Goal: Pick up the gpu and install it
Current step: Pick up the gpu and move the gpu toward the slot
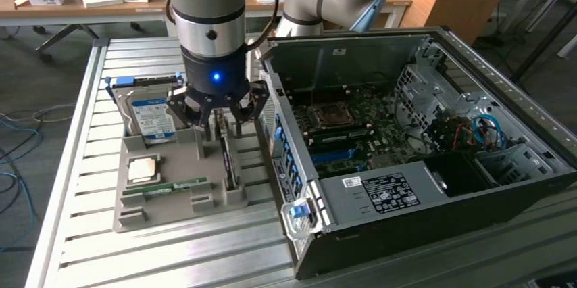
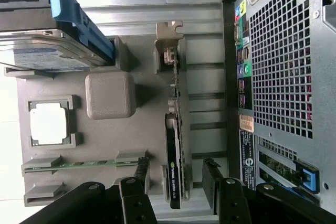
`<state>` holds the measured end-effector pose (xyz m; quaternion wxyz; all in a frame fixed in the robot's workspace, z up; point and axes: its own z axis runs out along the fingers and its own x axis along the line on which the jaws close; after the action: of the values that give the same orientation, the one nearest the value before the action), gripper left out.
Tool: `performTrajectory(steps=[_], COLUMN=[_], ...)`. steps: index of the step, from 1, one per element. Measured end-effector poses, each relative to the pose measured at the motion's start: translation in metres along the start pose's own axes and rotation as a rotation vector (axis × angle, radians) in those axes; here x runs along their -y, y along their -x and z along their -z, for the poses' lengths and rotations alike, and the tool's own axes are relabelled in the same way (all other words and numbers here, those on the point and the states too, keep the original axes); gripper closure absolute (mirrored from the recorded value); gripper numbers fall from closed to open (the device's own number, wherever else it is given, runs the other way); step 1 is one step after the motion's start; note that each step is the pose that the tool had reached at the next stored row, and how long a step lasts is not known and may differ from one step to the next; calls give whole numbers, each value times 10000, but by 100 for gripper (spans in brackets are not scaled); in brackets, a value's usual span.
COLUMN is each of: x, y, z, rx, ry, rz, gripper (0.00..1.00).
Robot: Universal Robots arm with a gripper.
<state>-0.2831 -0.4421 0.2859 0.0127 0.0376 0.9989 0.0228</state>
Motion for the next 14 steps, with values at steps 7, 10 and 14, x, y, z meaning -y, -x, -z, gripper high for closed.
performTrajectory(steps=[7, 10, 14], x=[6, 9, 12], y=[-3, -4, -6], z=[-128, -183, -255], rx=[1, 0, 0], ry=[1, 0, 0], rz=[0, 0, 0], gripper=[47, 47, 47])
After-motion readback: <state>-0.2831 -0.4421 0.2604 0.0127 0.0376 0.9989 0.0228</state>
